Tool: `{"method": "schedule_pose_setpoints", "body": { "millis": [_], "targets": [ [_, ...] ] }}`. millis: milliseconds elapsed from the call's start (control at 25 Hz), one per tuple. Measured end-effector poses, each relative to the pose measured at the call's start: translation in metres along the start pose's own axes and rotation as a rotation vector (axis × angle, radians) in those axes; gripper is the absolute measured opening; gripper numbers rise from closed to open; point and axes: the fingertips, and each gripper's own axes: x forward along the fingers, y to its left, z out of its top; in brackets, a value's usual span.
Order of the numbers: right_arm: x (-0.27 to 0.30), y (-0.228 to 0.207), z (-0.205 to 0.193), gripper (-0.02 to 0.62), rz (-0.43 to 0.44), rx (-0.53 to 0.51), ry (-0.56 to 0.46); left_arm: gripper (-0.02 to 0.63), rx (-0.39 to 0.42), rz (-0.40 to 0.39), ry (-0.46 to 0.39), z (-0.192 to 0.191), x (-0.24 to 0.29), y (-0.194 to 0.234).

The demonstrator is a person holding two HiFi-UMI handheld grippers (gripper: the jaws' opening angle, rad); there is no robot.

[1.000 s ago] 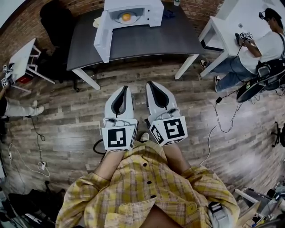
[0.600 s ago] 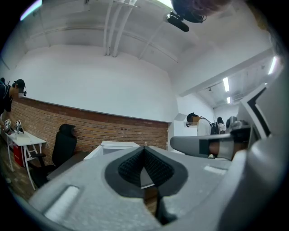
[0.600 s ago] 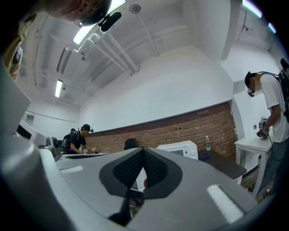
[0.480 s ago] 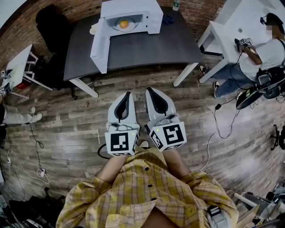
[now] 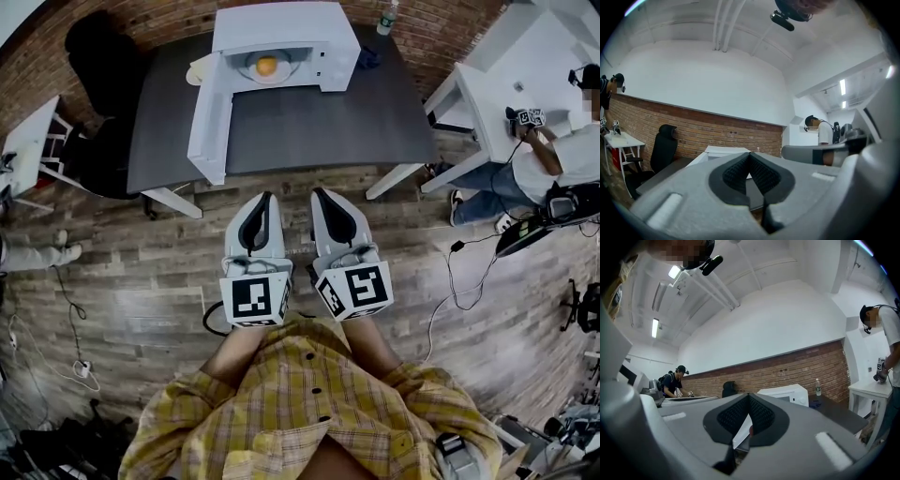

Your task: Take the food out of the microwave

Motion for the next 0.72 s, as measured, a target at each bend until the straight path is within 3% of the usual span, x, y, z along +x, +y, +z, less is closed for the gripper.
{"method": "schedule_pose_setpoints", "body": {
  "millis": [720],
  "targets": [
    [0.172, -0.056, 0.027, 0.003, -0.051, -0.005, 0.01, -0.002, -0.009, -0.068, 0.016, 0.03, 0.161, 0.077]
  ]
}}
